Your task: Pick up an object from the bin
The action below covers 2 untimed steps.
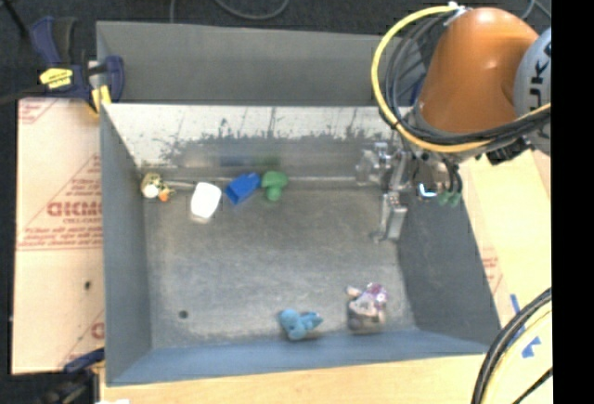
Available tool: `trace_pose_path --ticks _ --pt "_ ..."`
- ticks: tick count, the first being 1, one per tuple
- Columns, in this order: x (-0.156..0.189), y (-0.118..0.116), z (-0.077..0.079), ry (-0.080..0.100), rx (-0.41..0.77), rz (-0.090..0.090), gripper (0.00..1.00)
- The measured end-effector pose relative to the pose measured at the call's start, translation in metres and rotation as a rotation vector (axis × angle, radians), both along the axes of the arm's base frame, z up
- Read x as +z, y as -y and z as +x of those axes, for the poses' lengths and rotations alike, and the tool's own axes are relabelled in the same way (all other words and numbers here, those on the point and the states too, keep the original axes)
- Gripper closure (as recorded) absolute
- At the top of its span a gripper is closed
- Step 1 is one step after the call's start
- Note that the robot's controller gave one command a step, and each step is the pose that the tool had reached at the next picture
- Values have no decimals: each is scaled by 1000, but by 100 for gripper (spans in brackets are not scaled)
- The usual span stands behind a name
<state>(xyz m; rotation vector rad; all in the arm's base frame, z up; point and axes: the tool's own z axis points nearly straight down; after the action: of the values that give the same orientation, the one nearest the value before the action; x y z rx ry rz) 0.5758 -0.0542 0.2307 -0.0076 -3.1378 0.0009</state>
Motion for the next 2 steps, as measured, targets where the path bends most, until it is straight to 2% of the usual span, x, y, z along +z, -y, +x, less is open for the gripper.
trace_pose_path --ticks 1,2 --pt "5 0 1 8 1 -1 0" --pt "-1 6 -7 9 103 0 0"
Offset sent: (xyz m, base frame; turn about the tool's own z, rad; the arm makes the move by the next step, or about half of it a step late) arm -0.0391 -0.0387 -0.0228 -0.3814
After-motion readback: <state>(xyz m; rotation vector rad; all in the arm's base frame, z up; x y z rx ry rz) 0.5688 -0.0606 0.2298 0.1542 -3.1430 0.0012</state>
